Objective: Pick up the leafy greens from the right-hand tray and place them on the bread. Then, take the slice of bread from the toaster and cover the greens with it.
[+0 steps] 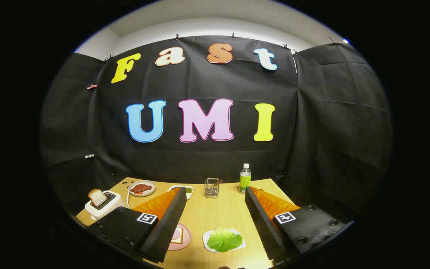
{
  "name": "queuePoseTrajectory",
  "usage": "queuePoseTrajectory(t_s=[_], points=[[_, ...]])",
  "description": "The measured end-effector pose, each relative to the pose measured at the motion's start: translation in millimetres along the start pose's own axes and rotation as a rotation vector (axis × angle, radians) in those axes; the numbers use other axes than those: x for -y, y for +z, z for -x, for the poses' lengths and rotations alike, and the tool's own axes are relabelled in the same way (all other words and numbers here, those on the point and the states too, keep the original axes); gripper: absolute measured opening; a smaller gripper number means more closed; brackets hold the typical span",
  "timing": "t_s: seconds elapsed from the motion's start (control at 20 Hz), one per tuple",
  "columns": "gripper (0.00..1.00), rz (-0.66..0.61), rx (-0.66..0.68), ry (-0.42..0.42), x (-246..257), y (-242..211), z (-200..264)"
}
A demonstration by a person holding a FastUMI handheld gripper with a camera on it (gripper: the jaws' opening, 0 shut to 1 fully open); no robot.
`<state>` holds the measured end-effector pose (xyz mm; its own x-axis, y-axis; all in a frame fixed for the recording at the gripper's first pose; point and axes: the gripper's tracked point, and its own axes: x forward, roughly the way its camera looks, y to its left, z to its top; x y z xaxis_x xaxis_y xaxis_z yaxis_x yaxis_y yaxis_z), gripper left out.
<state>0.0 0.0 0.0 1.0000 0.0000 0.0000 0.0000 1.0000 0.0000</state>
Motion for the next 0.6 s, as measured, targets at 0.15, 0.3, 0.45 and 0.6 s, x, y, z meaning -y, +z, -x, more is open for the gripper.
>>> queuePoseTrajectory(t_s=[0.15, 0.3, 0.45, 0.6], points=[[0.98, 0.008, -0.002, 0.016, -2.8, 0.7, -2.9], [0.98, 0.012, -0.011, 0.027, -2.7, -2.1, -3.3], [0.98, 0.013, -0.027, 0.035, -2.3, -6.5, -5.2], [0.98, 0.001, -0.048, 0.039, 0.1, -12.7, -7.2]])
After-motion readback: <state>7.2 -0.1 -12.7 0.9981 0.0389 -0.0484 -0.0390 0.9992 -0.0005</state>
